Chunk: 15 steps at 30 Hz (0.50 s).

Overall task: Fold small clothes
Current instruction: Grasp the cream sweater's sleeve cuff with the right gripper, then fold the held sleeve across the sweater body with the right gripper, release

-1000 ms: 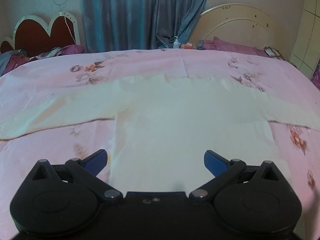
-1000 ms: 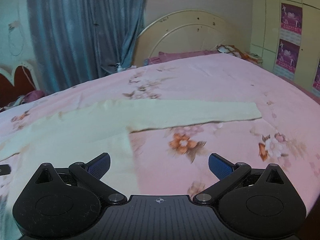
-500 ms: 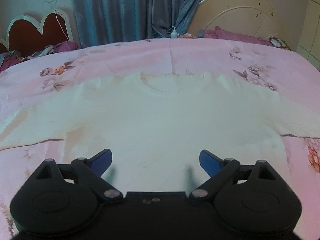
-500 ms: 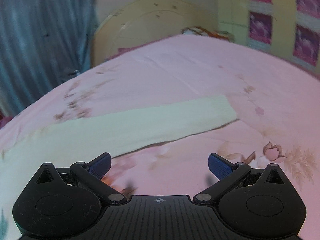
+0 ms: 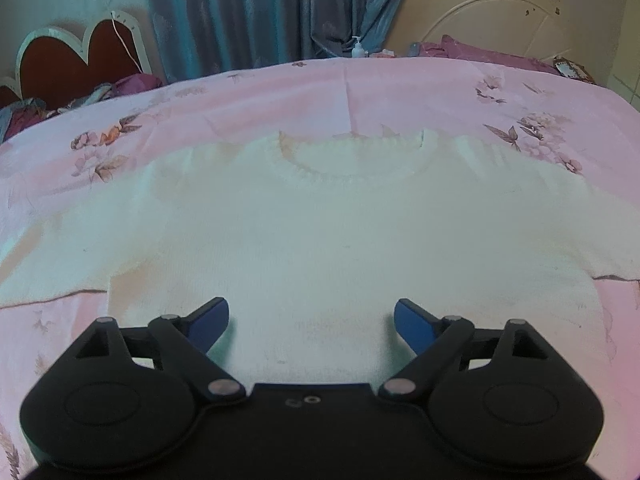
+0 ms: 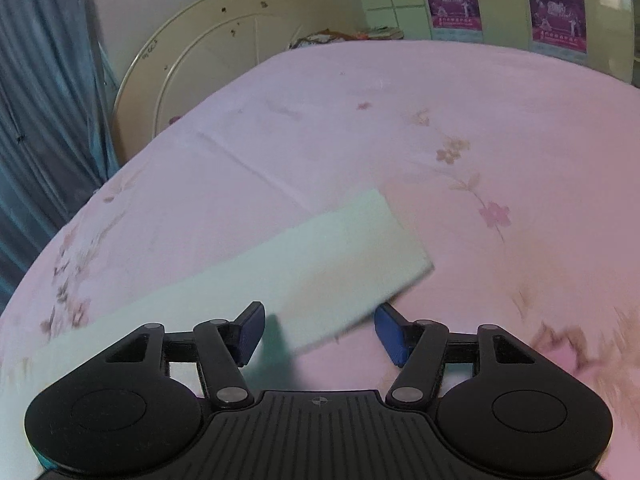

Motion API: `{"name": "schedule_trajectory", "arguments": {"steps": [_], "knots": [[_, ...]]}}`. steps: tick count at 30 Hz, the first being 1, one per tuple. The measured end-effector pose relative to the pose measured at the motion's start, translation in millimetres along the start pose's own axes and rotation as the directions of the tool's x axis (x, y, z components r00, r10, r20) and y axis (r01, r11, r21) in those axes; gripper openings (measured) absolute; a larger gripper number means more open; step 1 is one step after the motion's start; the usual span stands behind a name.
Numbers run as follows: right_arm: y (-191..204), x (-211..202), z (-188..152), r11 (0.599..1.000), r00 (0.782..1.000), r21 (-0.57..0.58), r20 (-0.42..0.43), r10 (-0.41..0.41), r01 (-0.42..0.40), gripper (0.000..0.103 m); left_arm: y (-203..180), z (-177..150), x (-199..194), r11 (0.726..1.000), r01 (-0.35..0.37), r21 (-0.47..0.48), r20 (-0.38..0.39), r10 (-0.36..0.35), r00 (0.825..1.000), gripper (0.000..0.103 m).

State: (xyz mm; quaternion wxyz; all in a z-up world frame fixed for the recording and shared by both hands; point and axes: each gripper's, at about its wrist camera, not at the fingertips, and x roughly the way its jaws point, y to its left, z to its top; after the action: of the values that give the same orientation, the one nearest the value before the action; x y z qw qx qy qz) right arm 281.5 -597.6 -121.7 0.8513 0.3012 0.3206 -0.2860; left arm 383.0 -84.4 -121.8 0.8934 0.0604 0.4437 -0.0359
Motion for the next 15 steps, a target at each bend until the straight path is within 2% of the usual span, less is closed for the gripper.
{"name": "schedule_trajectory", "arguments": {"steps": [1,2,4,6,9,12,15], "knots": [[0,1,1,1.0,1.0,-0.011,0.01,-0.003,0.003,0.054,1,0,1,1.0,0.006,-0.003,-0.003,-0.006,1.0,0.081],[1,1,1,1.0,1.0,-0.024,0.017,-0.006,0.006,0.031,1,0,2,1.0,0.015,-0.005,-0.007,-0.015,1.0,0.079],[1,3,1,1.0,1.0,-0.021,0.021,0.013,-0.013,0.005,2,1,5,1.0,0.024,-0.013,-0.021,-0.024,0.999,0.073],[1,2,0,1.0,0.999,-0.013,0.033,0.016,-0.015,0.005,5,1,7,0.999,0.04,-0.024,-0.024,-0.041,0.999,0.067],[7,-4,-1,0.999,0.998,-0.031,0.058,0.036,-0.035,0.005,9,2,6,0.998,0.052,-0.033,-0.021,-0.053,0.998,0.065],[28,-18,-2,0.992,0.99,-0.084,0.094,0.105,-0.098,0.005,12,4,3,0.998,0.049,-0.031,-0.009,-0.05,0.999,0.065],[68,-32,-7,0.969,0.973,-0.161,0.102,0.206,-0.189,0.005,21,5,-2,0.997,0.054,-0.052,-0.001,-0.054,0.999,0.065]]}}
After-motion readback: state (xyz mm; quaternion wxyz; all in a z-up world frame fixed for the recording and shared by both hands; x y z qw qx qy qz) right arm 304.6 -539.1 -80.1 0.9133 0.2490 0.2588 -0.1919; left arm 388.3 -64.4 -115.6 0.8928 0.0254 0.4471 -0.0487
